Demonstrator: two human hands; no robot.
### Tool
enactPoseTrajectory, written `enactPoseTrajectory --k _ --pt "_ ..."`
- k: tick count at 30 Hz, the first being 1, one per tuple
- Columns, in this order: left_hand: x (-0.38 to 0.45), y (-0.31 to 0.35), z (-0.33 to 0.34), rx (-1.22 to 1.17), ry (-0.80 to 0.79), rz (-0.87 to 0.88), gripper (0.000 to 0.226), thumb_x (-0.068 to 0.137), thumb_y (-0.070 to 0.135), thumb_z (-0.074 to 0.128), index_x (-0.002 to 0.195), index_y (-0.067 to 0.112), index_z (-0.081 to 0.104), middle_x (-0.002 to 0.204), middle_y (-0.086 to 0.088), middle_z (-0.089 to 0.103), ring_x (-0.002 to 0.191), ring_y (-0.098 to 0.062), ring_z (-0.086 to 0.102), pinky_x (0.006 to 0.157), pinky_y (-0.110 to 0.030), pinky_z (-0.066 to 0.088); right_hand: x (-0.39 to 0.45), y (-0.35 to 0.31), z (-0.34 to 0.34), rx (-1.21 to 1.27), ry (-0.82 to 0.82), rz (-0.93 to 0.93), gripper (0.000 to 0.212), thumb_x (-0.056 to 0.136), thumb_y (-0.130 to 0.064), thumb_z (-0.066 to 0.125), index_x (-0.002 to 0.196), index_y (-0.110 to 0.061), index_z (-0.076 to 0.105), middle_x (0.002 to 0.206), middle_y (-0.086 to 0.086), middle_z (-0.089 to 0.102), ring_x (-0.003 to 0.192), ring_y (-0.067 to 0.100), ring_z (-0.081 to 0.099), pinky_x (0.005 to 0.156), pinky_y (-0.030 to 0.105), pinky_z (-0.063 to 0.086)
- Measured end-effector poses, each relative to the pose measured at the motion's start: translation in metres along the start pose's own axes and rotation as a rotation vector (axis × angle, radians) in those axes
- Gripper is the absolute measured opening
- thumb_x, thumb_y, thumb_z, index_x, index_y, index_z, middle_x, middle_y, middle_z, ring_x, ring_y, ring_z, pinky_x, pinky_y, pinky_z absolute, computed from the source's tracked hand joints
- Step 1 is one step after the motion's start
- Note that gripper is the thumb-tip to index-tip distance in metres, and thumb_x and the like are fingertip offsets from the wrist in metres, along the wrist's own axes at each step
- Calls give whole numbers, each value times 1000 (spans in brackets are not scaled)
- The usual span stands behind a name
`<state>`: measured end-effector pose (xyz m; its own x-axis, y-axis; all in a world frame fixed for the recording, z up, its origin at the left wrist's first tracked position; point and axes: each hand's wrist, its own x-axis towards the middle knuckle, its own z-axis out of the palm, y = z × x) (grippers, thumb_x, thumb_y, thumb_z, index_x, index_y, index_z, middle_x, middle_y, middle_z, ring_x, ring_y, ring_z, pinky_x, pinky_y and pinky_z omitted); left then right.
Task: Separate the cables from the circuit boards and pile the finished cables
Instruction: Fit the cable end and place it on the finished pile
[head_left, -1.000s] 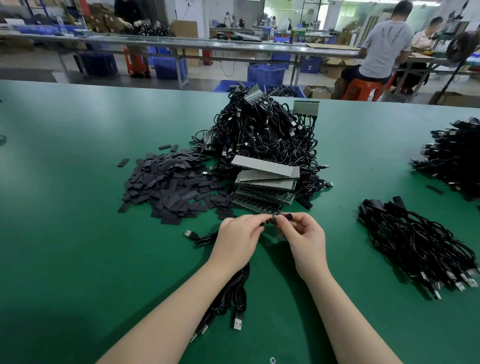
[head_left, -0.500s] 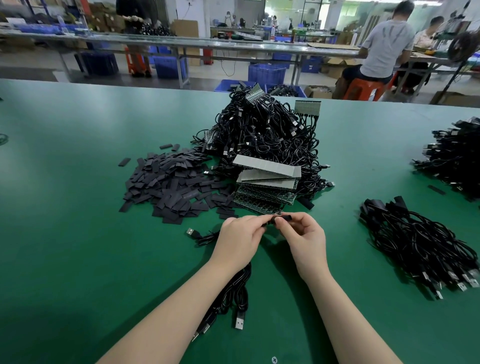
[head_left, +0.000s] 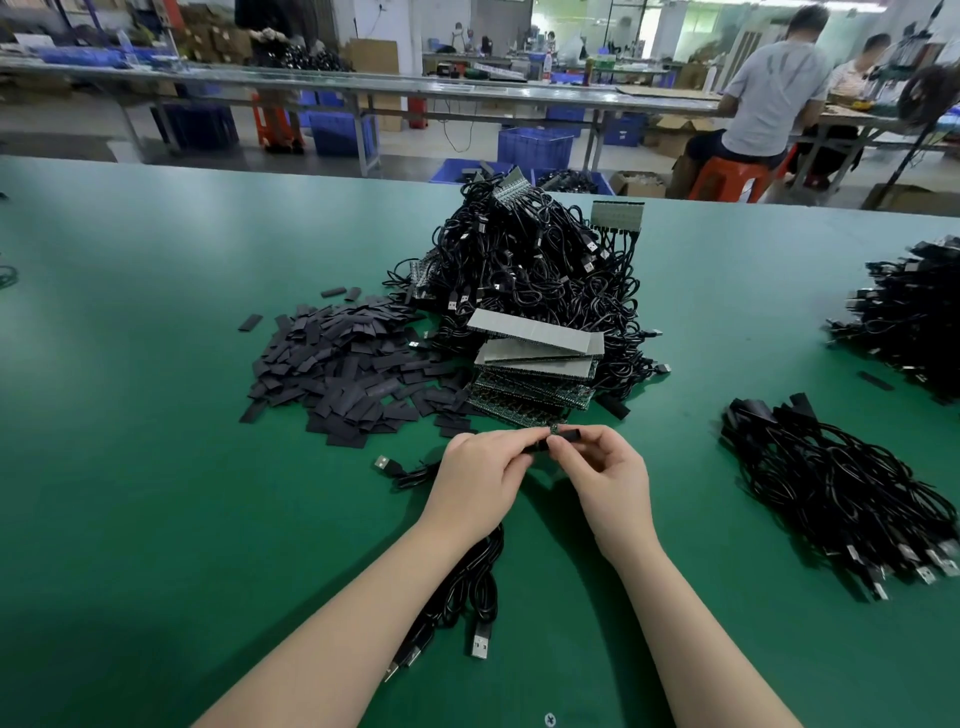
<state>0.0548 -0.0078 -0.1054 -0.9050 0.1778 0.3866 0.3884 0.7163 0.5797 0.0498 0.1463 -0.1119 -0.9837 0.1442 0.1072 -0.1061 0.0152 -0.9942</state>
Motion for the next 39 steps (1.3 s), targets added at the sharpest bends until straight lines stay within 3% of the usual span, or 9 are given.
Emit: enactPoseTrajectory --k 3,8,12,16,20,26,32,39 --pt "0 1 -1 -13 -2 7 38 95 16 56 130 30 61 118 15 68 105 -5 61 97 -38 40 1 0 -1 7 -21 10 6 86 -14 76 90 -17 71 83 -2 76 78 10 70 73 22 56" --pt "-1 1 1 -29 36 6 41 93 13 58 133 26 58 115 11 70 100 -4 60 96 -32 40 0 1 1 -13 -65 -19 8 85 -12 78 86 -17 72 82 -6 76 75 4 69 68 14 51" --pt "-1 2 0 -36 54 -3 43 93 18 62 135 23 56 116 8 70 102 -3 58 94 -27 41 0 0 -1 30 -54 -15 7 85 -11 78 84 -16 72 80 -5 76 74 5 68 68 16 52" --pt "-2 0 1 180 154 -52 27 90 40 63 114 30 70 107 13 71 105 -8 60 90 -29 33 0 1 -2 36 -48 -14 7 85 -11 77 84 -15 72 78 -4 75 71 6 67 67 16 52" --pt "-2 -2 3 149 145 -23 21 90 45 62 100 31 73 96 15 72 95 -8 61 86 -27 31 -1 0 -1 23 -31 -9 7 86 -11 77 84 -16 72 79 -2 75 72 8 67 68 19 53" --pt "-1 -3 3 97 104 8 21 92 39 61 107 29 72 103 15 71 100 -7 61 90 -27 32 0 -2 -2 24 5 20 5 87 -12 75 89 -14 71 88 8 76 81 19 71 76 28 57" --pt "-2 -3 2 91 131 -4 20 92 38 62 107 30 73 102 14 72 99 -7 60 88 -24 29 -2 -2 0 1 -44 8 8 86 -12 77 87 -18 72 78 -4 74 73 7 67 68 17 53" --pt "-1 -3 2 64 116 45 22 91 38 64 108 28 74 102 14 72 96 -7 61 88 -27 33 0 -2 -3 43 -43 27 5 88 -12 74 86 -16 72 79 1 75 74 10 70 70 19 55"
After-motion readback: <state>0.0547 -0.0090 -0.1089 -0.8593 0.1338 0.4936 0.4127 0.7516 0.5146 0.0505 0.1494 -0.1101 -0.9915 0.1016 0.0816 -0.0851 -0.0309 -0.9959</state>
